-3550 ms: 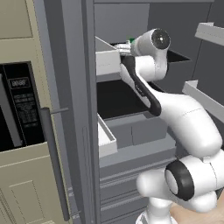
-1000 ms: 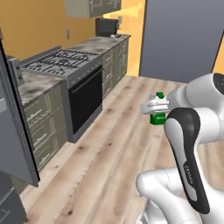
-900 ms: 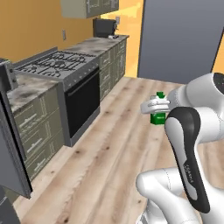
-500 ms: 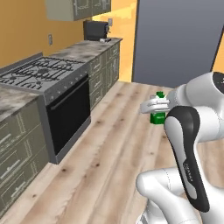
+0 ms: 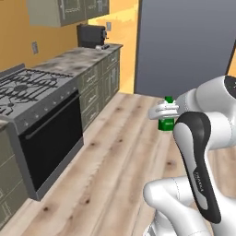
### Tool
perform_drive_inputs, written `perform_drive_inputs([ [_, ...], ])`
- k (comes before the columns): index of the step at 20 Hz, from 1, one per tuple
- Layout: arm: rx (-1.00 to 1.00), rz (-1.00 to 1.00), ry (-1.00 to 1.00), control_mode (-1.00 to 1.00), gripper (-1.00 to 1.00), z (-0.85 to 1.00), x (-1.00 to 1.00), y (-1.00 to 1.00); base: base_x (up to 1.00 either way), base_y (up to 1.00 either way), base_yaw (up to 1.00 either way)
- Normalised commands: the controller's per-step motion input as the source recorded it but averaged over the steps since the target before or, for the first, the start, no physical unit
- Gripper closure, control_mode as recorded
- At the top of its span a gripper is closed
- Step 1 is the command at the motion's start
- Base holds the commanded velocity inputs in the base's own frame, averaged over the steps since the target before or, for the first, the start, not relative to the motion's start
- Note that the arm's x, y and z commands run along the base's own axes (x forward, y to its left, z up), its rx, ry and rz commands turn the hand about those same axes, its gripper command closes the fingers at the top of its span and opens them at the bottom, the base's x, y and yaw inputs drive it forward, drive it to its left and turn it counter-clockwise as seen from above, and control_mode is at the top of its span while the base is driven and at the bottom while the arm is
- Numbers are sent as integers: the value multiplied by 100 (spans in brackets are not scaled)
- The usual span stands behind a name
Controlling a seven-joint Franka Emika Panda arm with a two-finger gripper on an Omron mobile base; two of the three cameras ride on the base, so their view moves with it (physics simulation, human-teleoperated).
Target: Take a sugar cube from the saucer and place it inside the coffee. Then, grab milk from the fridge and place it next to the coffee on the counter to sweeten the coffee.
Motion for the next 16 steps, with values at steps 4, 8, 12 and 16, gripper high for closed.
perform_drive_inputs([
  [4, 0, 0, 0, 100, 100, 0, 0, 0, 100, -49, 0],
  [8, 0, 0, 0, 100, 100, 0, 0, 0, 100, -44, 0],
  [12, 0, 0, 0, 100, 100, 0, 0, 0, 100, -34, 0],
  [16, 0, 0, 0, 100, 100, 0, 0, 0, 100, -26, 0],
])
